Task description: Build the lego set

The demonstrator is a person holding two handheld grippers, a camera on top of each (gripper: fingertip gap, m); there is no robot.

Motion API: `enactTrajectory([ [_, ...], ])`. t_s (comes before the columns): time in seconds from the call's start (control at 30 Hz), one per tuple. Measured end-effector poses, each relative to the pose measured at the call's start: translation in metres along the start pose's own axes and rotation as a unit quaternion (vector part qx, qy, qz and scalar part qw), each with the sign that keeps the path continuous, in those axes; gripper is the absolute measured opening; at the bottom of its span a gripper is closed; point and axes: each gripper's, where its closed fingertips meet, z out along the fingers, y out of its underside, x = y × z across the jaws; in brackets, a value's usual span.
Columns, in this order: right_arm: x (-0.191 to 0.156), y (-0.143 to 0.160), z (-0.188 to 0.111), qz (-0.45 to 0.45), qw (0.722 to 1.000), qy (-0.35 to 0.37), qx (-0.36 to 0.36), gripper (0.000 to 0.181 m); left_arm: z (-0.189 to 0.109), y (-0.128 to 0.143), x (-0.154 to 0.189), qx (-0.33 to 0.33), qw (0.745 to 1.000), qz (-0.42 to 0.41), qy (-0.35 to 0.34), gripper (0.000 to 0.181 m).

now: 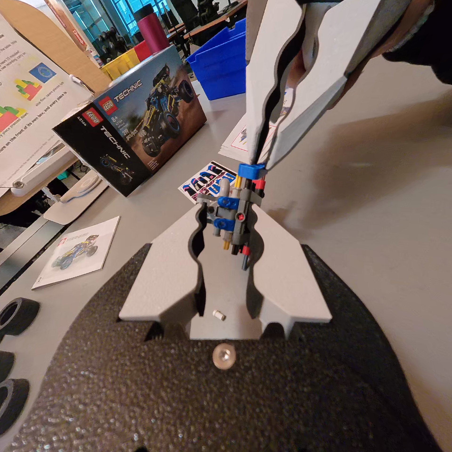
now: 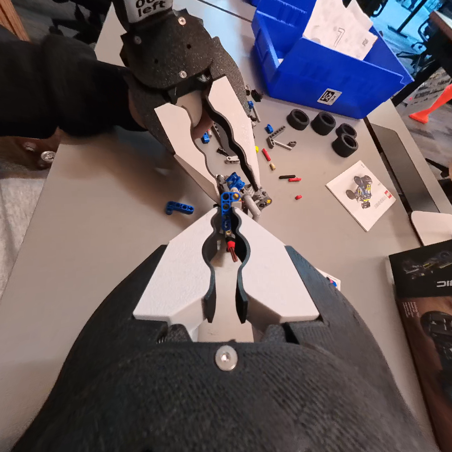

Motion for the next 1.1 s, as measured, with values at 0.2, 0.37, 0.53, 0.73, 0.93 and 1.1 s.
enactTrajectory([
  [0.2, 0.0015, 0.0081, 0.0035, -0.023, 0.999, 0.0, -0.041, 0.004, 0.0009, -0.0005, 0.0015, -0.003, 1.0, 0.008, 0.0, 0.03],
  [0.37, 0.0019, 0.0081, 0.0033, -0.063, 0.996, 0.014, -0.067, 0.005, 0.0007, -0.0005, 0.0015, -0.005, 1.0, 0.013, -0.001, 0.03],
  [0.53, -0.0011, 0.0055, 0.0053, -0.054, 0.997, 0.017, -0.055, 0.009, 0.0008, -0.0007, 0.0023, -0.006, 1.0, 0.018, 0.0, 0.03],
  [0.73, 0.0009, 0.0049, 0.0054, -0.045, 0.997, 0.024, -0.05, 0.012, 0.0006, -0.0007, 0.0026, -0.008, 1.0, 0.02, 0.001, 0.03],
  [0.93, 0.0014, 0.0039, 0.0049, -0.046, 0.997, 0.03, -0.048, 0.006, 0.0004, -0.0006, 0.002, -0.008, 1.0, 0.018, 0.0, 0.03],
  [1.1, 0.001, 0.0033, 0.0042, -0.052, 0.997, 0.034, -0.049, 0.006, 0.0005, -0.0007, 0.0026, -0.008, 1.0, 0.02, 0.001, 0.03],
])
